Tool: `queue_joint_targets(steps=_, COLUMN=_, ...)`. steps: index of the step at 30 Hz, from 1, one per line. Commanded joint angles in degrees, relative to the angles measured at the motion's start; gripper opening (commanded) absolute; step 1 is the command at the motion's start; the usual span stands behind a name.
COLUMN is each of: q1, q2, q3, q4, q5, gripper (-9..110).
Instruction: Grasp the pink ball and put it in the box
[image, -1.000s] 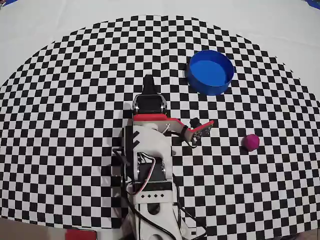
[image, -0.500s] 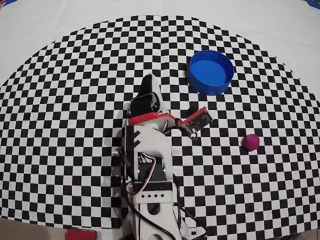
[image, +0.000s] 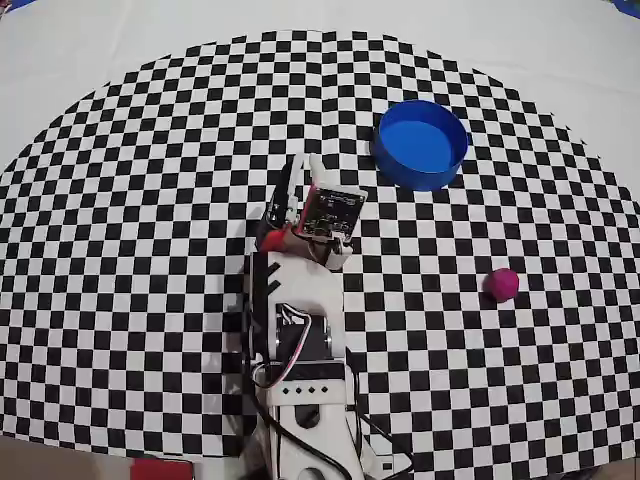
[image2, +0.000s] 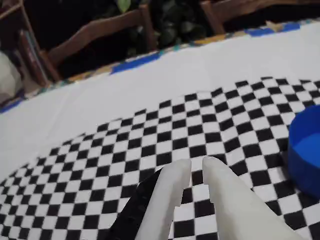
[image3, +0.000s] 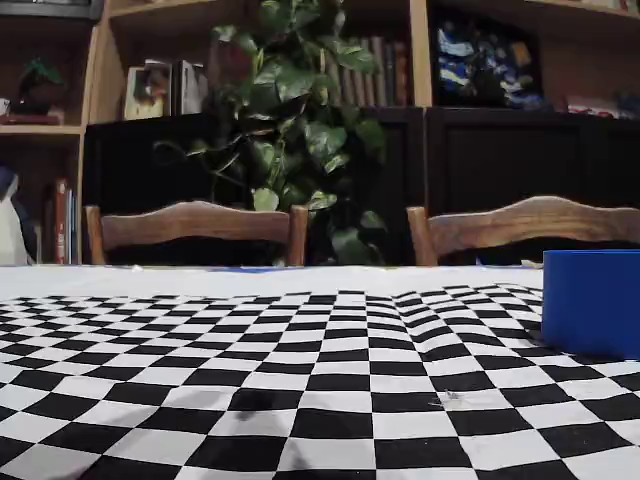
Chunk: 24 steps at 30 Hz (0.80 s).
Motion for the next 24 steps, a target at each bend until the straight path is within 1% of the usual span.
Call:
queue_joint_targets(steps=1, q1=0.62, q2=-0.18, q3=0.35, q4=-0.53, q5=-7.03, gripper=0)
queue_joint_targets(steps=2, q1=0.62, q2=-0.09, q3=0.35, q4=-0.62, q5=-8.53, gripper=0)
queue_joint_targets(steps=10, q1=0.53, q2=-0.18, q3=0.35, q4=-1.67, q5=-8.7, gripper=1)
queue_joint_targets(steps=13, q1=0.79, q2=-0.09, q3=0.35, q4=-1.85, q5=-8.7, gripper=18)
queue_joint_targets(steps=17, q1=0.79, q2=-0.26, q3=0.35, q4=-2.46, q5=-8.7, gripper=28)
queue_joint_targets(steps=18, q1=0.79, q2=-0.35, q3=0.35, q4=-2.55, q5=-8.7, gripper=29)
queue_joint_targets(steps=24, q1=0.79, q2=-0.62, q3=0.35, q4=-2.72, q5=-8.7, gripper=29)
